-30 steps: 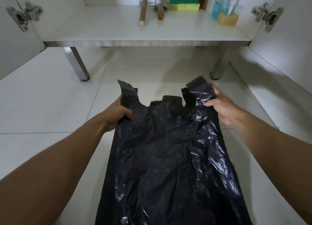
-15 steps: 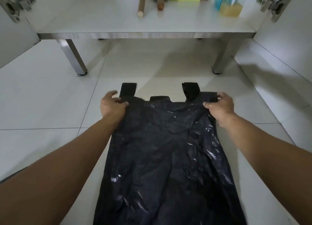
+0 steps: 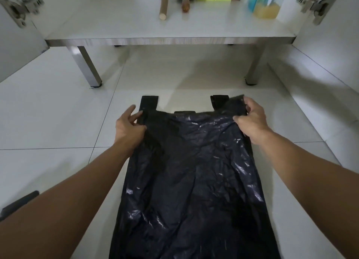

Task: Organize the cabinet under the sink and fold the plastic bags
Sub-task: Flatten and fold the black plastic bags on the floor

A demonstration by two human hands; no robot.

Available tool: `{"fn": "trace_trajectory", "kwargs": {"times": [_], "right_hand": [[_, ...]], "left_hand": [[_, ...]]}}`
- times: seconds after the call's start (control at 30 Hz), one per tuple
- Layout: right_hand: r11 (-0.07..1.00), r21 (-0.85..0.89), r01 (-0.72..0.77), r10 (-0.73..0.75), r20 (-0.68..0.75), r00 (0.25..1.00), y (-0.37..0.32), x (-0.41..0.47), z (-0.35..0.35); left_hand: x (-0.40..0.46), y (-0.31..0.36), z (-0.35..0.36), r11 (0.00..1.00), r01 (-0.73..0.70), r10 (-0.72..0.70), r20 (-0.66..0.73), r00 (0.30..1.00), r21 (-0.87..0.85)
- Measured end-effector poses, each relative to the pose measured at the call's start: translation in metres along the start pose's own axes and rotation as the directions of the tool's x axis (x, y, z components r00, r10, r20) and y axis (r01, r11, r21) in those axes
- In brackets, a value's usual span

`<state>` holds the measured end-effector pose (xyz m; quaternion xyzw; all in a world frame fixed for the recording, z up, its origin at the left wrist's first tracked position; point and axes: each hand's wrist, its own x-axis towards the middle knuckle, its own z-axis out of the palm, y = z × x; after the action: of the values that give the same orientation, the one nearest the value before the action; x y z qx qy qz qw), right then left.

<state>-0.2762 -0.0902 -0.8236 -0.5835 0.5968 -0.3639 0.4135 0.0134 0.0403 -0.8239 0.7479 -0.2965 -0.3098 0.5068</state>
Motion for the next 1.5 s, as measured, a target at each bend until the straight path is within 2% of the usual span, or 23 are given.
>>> {"fn": "trace_trajectory", "kwargs": {"times": [0.07, 0.1, 0.17, 0.23, 0.3, 0.4, 0.47, 0.57, 0.6, 0.67, 0.73, 0.77, 0.83, 0.9, 1.0, 1.1, 1.27, 1.37, 1.5], "right_hand": [[0.993, 0.119, 0.025, -0.022, -0.027, 0.999, -0.011, 0.001, 0.001], [0.992, 0.12, 0.027, -0.023, -0.031, 0.999, -0.012, 0.001, 0.0], [0.999, -0.037, -0.013, 0.013, -0.011, 1.0, -0.008, -0.002, -0.001], [0.961, -0.249, -0.124, 0.128, 0.002, 0.992, 0.005, -0.008, 0.0], [0.914, -0.358, -0.192, 0.198, -0.02, 0.98, 0.015, -0.016, 0.002], [0.846, -0.516, -0.136, 0.14, -0.03, 0.99, 0.023, -0.025, 0.008], [0.735, -0.676, -0.052, 0.041, -0.033, 0.999, 0.028, -0.033, 0.011], [0.597, -0.781, 0.183, -0.151, 0.115, 0.982, 0.036, -0.046, 0.022], [0.569, -0.792, 0.22, -0.158, 0.158, 0.975, 0.04, -0.049, 0.026], [0.55, -0.814, 0.188, -0.125, 0.143, 0.982, 0.046, -0.053, 0.03], [0.592, -0.803, 0.068, -0.082, 0.024, 0.996, 0.047, -0.055, 0.027], [0.628, -0.778, -0.014, -0.036, -0.047, 0.998, 0.044, -0.055, 0.024], [0.678, -0.718, -0.157, 0.079, -0.141, 0.987, 0.04, -0.05, 0.015], [0.731, -0.651, -0.205, 0.137, -0.154, 0.978, 0.039, -0.044, 0.008], [0.852, -0.492, -0.178, 0.142, -0.109, 0.984, 0.038, -0.037, 0.003], [0.915, -0.379, -0.137, 0.126, -0.055, 0.991, 0.034, -0.037, 0.002], [0.959, -0.28, -0.051, 0.063, 0.033, 0.997, 0.03, -0.04, 0.007], [0.978, -0.206, -0.026, 0.031, 0.017, 0.999, 0.023, -0.043, 0.008], [0.954, -0.3, -0.025, 0.046, 0.063, 0.997, 0.017, -0.047, 0.007]], "left_hand": [[0.001, 0.009, -0.002, 0.997, -0.071, 0.071, -0.03, 0.997, -0.014], [0.001, 0.007, -0.003, 0.998, -0.059, 0.059, -0.044, 0.997, -0.002], [-0.001, -0.004, -0.004, 0.995, 0.043, -0.039, -0.049, 0.998, 0.094], [-0.005, -0.021, -0.003, 0.952, 0.148, -0.145, -0.031, 0.989, 0.268], [-0.008, -0.03, -0.002, 0.932, 0.189, -0.189, -0.029, 0.981, 0.309], [-0.007, -0.029, 0.0, 0.924, 0.19, -0.189, -0.034, 0.981, 0.333], [-0.005, -0.024, 0.002, 0.914, 0.188, -0.185, -0.042, 0.982, 0.359], [0.003, -0.017, 0.003, 0.886, 0.142, -0.126, -0.065, 0.99, 0.442], [0.005, -0.016, 0.005, 0.856, 0.106, -0.087, -0.061, 0.994, 0.506], [0.003, -0.017, 0.009, 0.709, 0.008, 0.003, -0.015, 1.0, 0.705], [-0.005, -0.025, 0.015, 0.541, -0.085, 0.077, 0.051, 0.996, 0.837], [-0.01, -0.028, 0.017, 0.513, -0.085, 0.064, 0.061, 0.996, 0.854], [-0.014, -0.037, 0.018, 0.533, -0.034, 0.003, 0.038, 0.999, 0.845], [-0.014, -0.042, 0.014, 0.552, -0.012, -0.012, 0.022, 1.0, 0.834], [-0.009, -0.044, 0.009, 0.595, -0.015, 0.016, 0.006, 1.0, 0.804], [-0.009, -0.045, 0.007, 0.627, -0.023, 0.034, 0.002, 0.999, 0.779], [-0.011, -0.047, 0.006, 0.67, -0.05, 0.069, 0.006, 0.998, 0.741], [-0.012, -0.048, 0.003, 0.689, -0.078, 0.077, 0.034, 0.996, 0.72], [-0.013, -0.048, -0.001, 0.738, -0.113, 0.081, 0.079, 0.994, 0.665]]}}
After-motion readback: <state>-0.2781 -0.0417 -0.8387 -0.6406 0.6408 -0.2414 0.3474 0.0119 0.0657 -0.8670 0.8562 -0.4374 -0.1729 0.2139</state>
